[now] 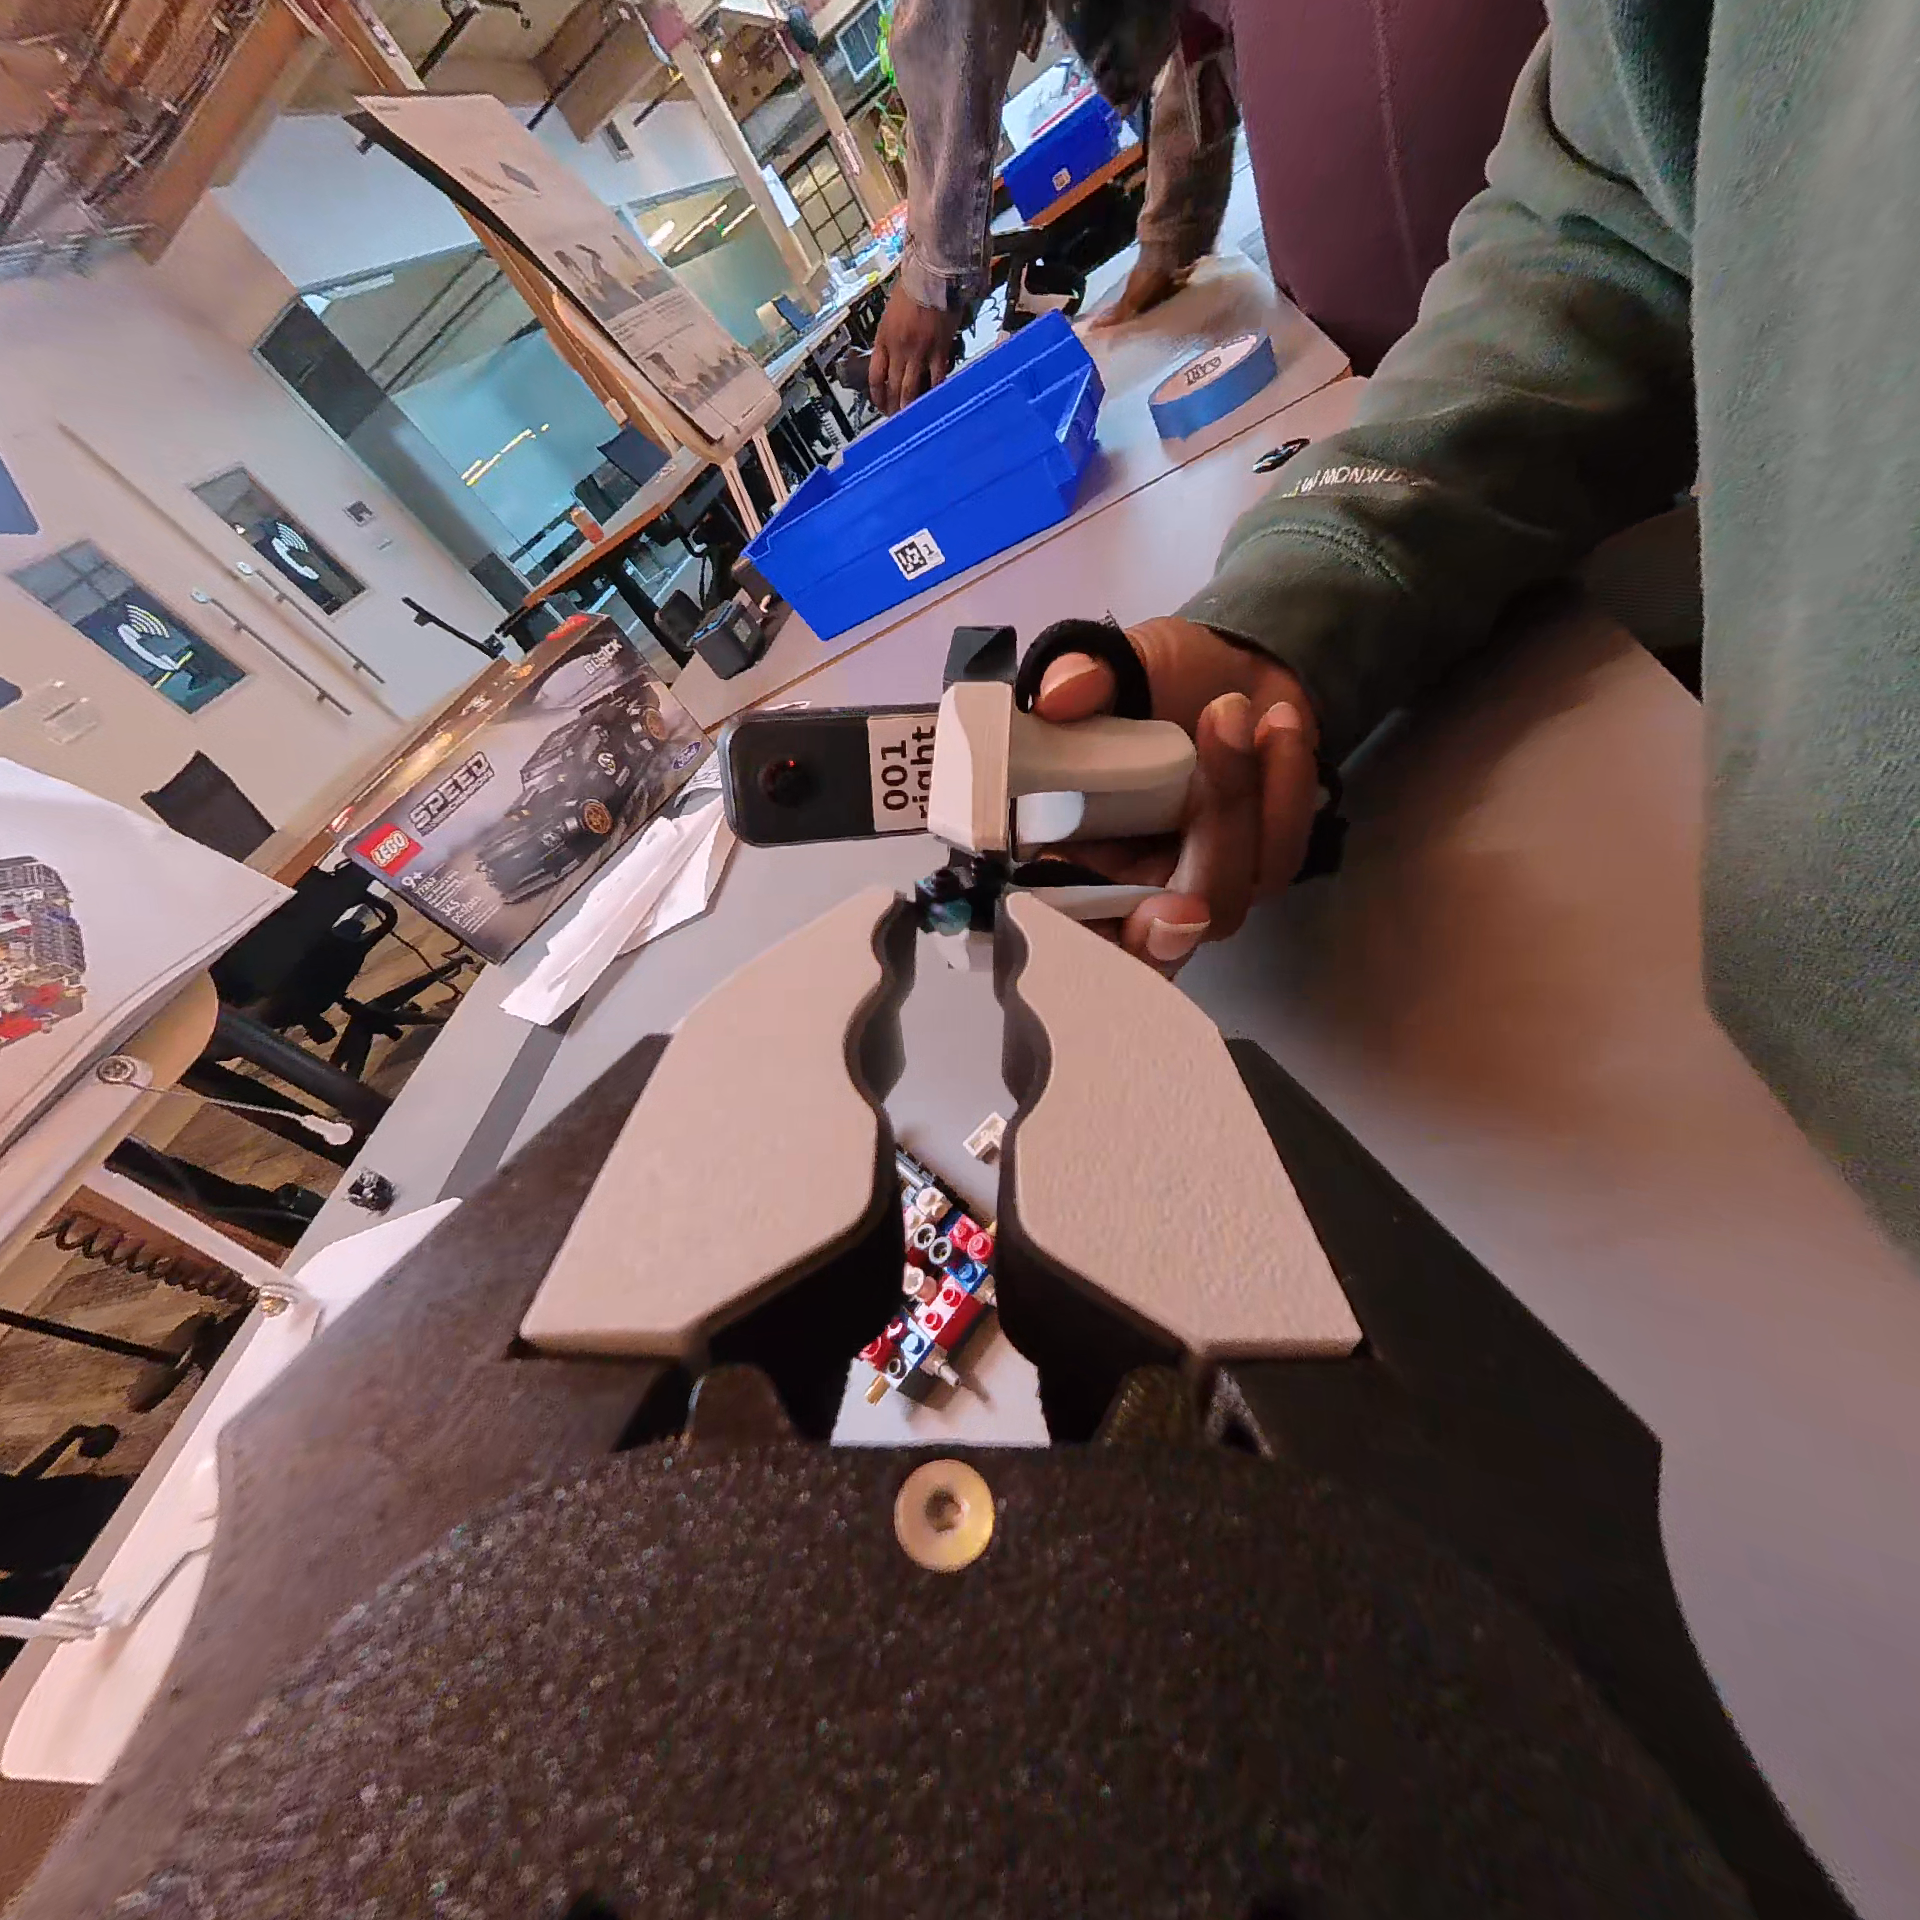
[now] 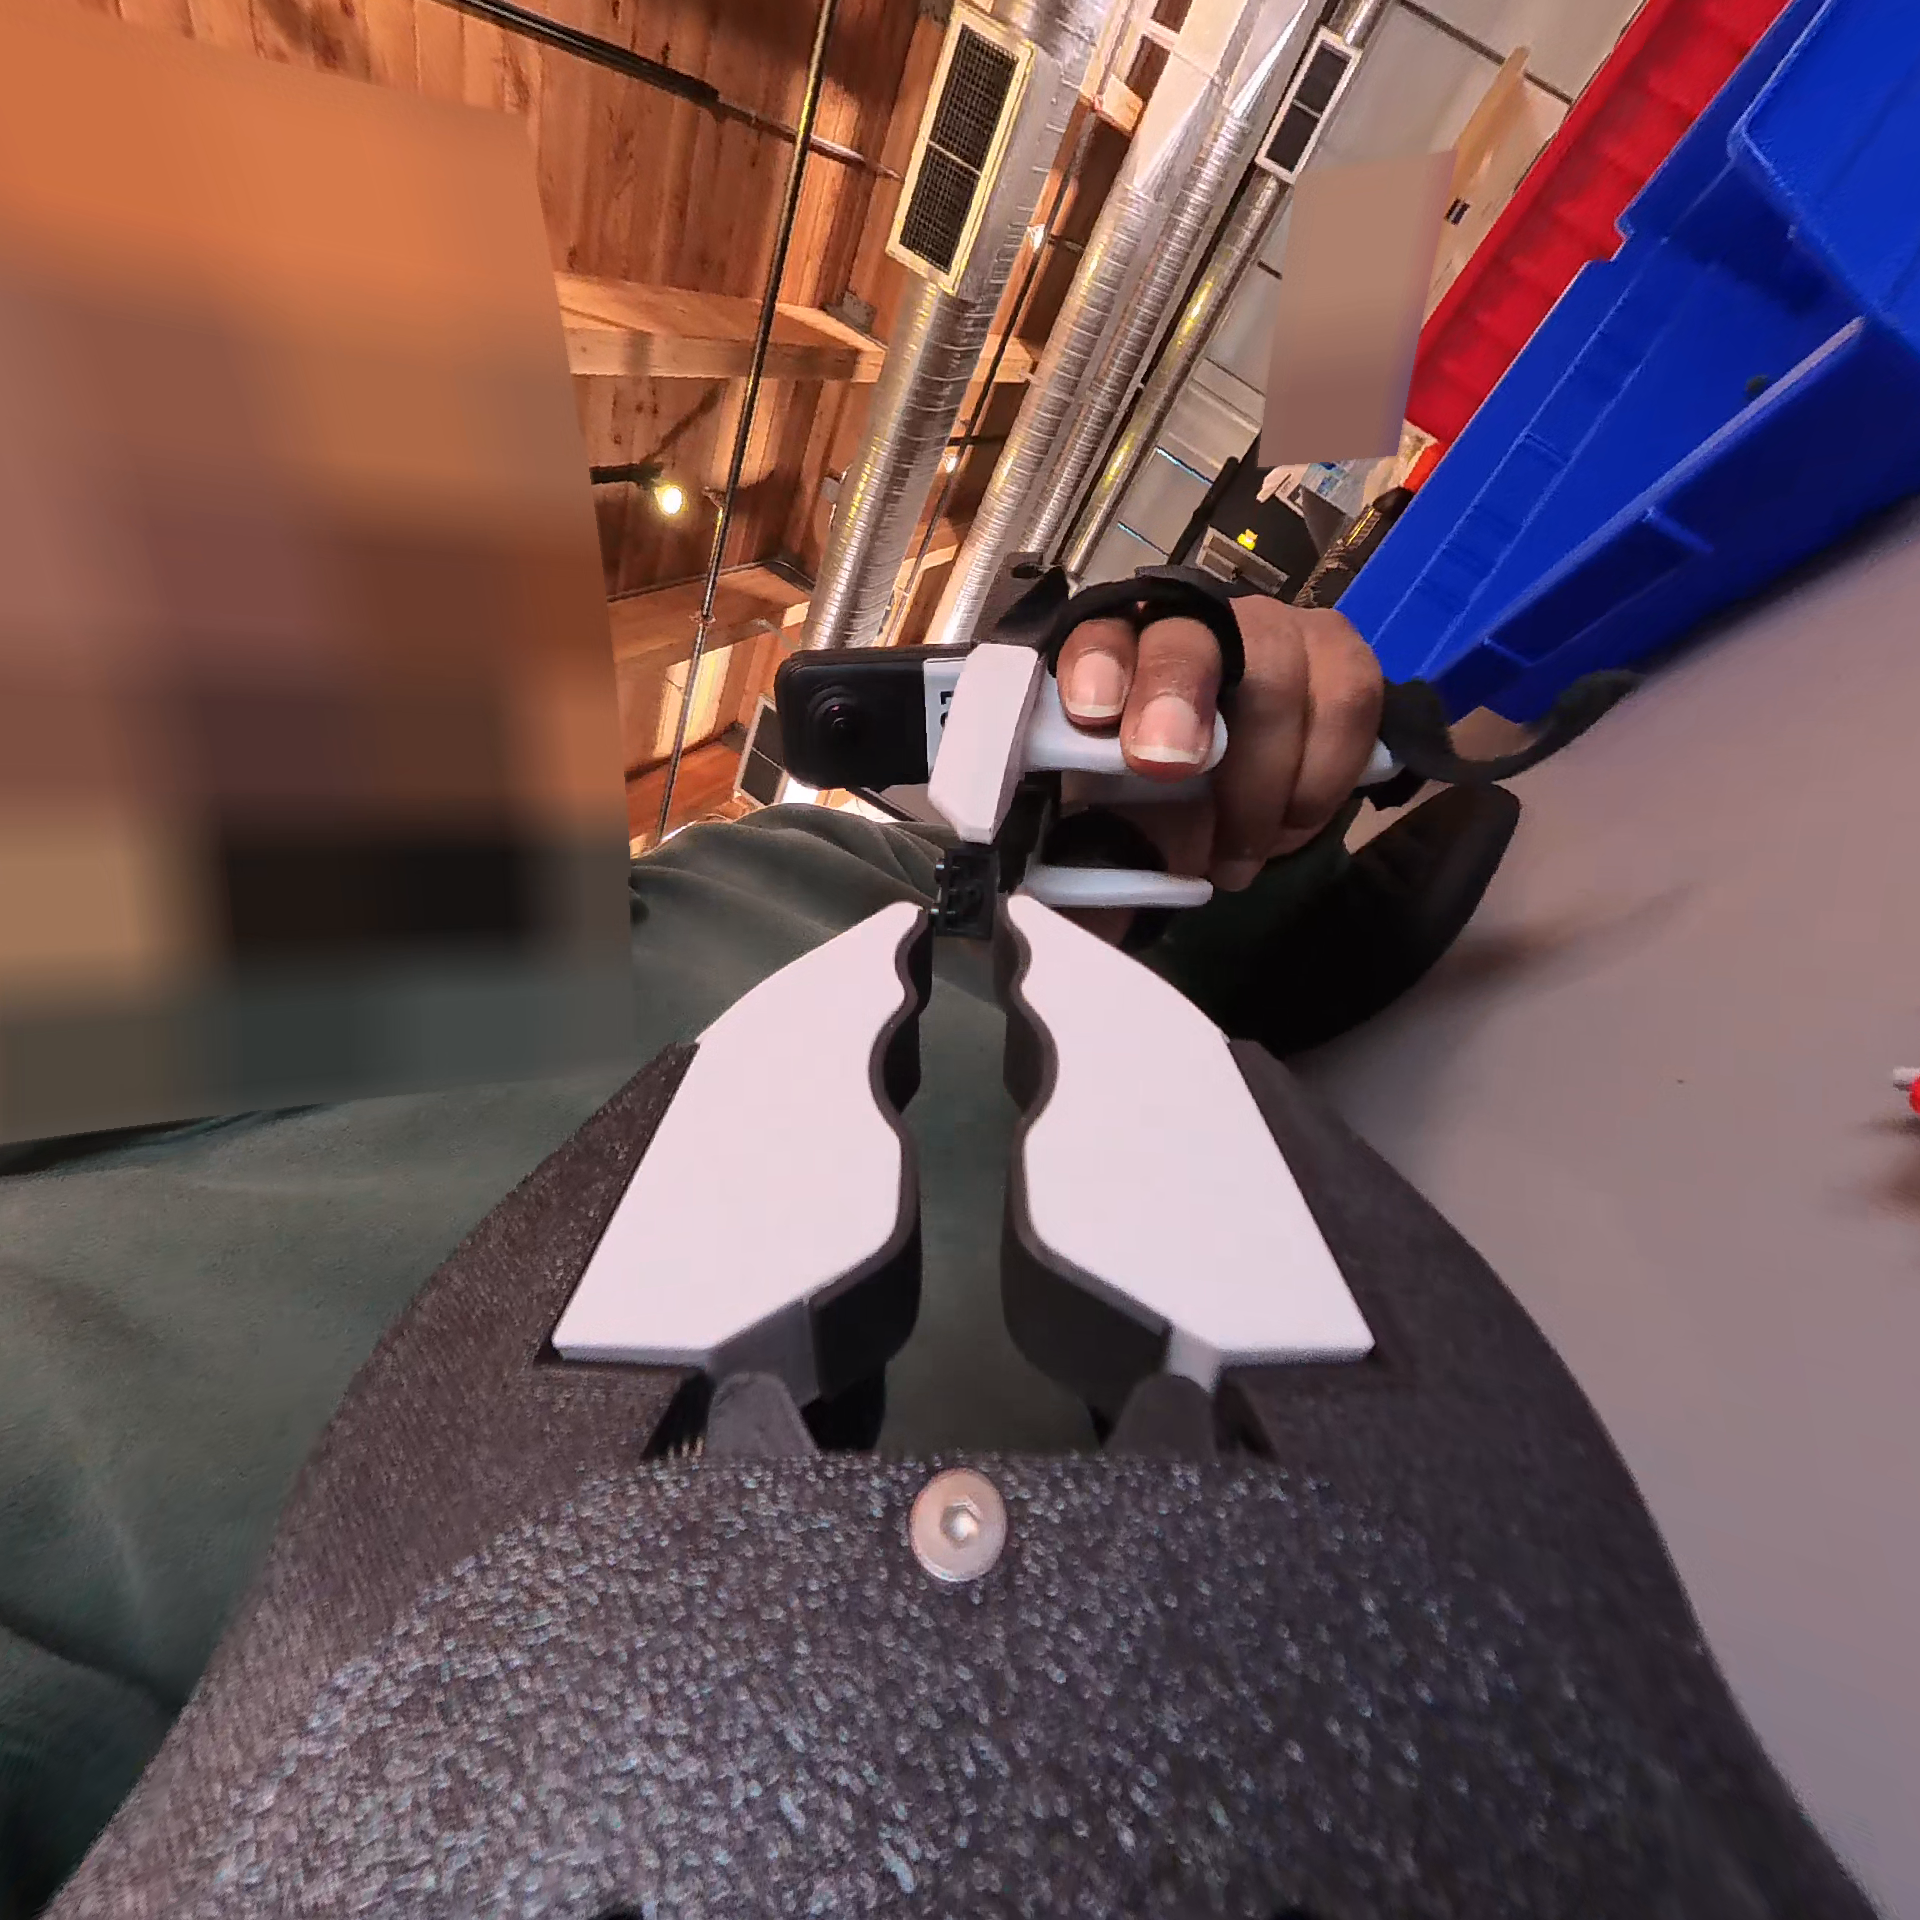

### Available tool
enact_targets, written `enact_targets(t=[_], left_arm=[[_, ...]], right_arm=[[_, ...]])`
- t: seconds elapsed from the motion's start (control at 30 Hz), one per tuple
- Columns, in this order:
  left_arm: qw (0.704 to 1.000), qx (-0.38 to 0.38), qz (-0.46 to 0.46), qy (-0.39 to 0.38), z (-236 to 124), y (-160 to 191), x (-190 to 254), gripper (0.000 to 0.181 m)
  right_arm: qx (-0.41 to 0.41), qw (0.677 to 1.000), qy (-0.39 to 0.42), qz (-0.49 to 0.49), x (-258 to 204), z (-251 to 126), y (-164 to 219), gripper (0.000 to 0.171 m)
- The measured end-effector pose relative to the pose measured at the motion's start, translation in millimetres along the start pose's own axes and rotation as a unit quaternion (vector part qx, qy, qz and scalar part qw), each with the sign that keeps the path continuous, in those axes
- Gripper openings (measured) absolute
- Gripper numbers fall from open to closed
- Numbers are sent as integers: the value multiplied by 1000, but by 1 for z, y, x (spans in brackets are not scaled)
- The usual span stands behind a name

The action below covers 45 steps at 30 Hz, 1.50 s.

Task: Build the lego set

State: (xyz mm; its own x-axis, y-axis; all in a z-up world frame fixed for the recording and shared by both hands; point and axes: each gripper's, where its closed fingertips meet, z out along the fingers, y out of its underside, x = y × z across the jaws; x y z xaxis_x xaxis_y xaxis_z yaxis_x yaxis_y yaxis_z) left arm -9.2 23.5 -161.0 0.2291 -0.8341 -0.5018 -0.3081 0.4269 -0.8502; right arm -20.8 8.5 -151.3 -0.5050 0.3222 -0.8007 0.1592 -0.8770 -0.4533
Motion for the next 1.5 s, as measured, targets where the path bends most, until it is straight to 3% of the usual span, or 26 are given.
enact_targets(t=[0.2, 1.0, 1.1, 1.23, 1.5], left_arm=[[1000, 3, 1, -8, -3, -1, -4, 6], [1000, 1, -7, 3, -4, -5, 1, 7], [1000, -5, -4, 6, -4, -4, 2, 7], [1000, -13, 0, 13, -1, -3, 7, 7], [999, -34, -5, -8, -3, 2, 1, 7]], right_arm=[[5, 1000, -2, 5, 1, -2, -2, 11], [-9, 1000, 13, -13, 1, 5, 3, 11], [-12, 999, 16, -27, -1, 7, 2, 21], [-17, 998, 44, -46, 5, 8, 4, 13], [2, 996, 67, -54, 11, 6, -3, 11]])
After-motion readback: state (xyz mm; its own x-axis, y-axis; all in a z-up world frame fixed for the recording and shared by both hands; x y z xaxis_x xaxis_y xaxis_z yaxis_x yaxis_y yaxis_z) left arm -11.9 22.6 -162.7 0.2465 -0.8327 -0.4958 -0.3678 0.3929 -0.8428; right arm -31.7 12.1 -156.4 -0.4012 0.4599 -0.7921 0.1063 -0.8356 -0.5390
